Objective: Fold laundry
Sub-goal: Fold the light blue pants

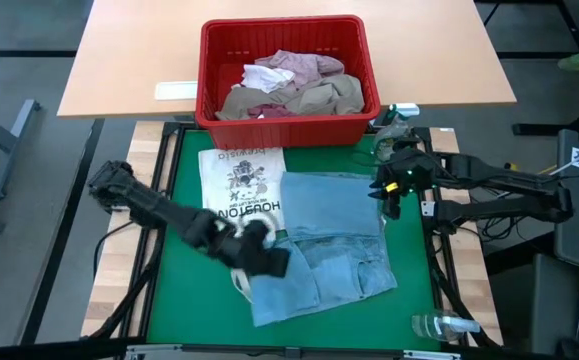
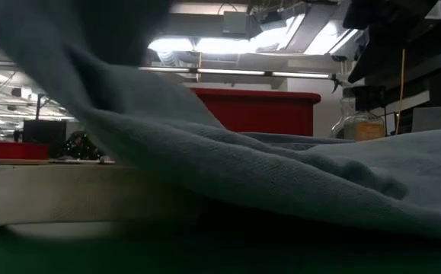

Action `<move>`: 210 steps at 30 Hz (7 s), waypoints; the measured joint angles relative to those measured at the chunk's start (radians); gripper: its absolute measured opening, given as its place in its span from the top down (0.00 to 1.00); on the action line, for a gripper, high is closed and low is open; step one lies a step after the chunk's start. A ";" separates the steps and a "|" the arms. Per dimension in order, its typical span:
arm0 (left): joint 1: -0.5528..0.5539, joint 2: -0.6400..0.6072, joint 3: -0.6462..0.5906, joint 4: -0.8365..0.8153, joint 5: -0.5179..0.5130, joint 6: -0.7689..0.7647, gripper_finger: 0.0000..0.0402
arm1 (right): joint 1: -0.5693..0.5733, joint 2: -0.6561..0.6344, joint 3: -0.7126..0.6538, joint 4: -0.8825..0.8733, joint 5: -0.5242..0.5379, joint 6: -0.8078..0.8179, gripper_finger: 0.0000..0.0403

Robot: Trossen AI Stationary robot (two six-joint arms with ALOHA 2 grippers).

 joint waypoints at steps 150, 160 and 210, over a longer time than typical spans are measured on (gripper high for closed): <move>0.153 0.607 0.222 -0.177 -0.039 1.134 0.97 | 0.399 0.114 -0.514 0.365 -0.082 0.488 0.68; 0.226 0.589 0.229 -0.395 -0.078 1.170 0.99 | 0.399 0.117 -0.511 0.510 -0.069 0.481 0.68; 0.348 0.534 0.229 0.027 -0.035 1.378 0.99 | 0.399 0.384 -0.318 0.386 0.190 0.367 0.68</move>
